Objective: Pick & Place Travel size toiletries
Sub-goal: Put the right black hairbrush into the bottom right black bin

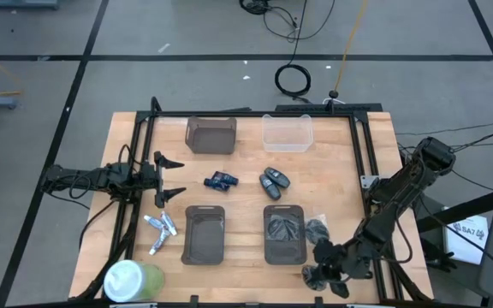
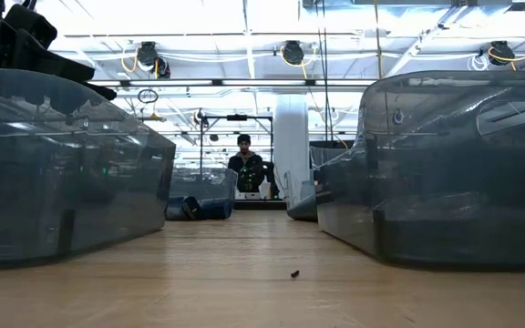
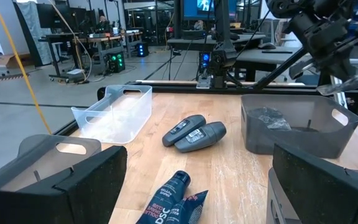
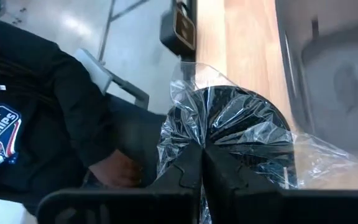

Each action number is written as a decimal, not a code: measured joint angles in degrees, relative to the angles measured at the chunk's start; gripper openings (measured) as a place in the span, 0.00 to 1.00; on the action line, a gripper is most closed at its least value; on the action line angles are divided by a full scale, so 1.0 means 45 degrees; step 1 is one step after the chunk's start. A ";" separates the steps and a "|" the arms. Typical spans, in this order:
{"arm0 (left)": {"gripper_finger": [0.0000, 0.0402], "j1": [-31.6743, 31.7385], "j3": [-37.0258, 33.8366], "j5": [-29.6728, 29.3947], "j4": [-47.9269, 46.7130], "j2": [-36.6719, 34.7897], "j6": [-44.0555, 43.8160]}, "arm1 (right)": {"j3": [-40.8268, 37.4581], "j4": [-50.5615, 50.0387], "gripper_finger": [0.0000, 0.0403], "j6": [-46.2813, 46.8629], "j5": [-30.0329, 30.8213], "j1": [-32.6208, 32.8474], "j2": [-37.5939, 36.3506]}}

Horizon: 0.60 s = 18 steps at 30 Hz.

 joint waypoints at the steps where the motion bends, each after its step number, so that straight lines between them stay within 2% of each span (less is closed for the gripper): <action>1: 0.98 0.0000 0.0000 0.0005 -0.0005 0.0000 0.0000 | 0.0000 0.0151 0.00 -0.0427 -0.0013 -0.0125 0.0000; 9: 0.98 0.0000 0.0000 0.0003 -0.0004 -0.0001 -0.0001 | 0.0000 0.0393 0.00 -0.2705 -0.0120 -0.1106 -0.0009; 18: 0.98 0.0000 0.0000 0.0002 -0.0004 -0.0003 0.0003 | 0.0000 0.1264 0.00 -0.4437 -0.1626 -0.2316 -0.0010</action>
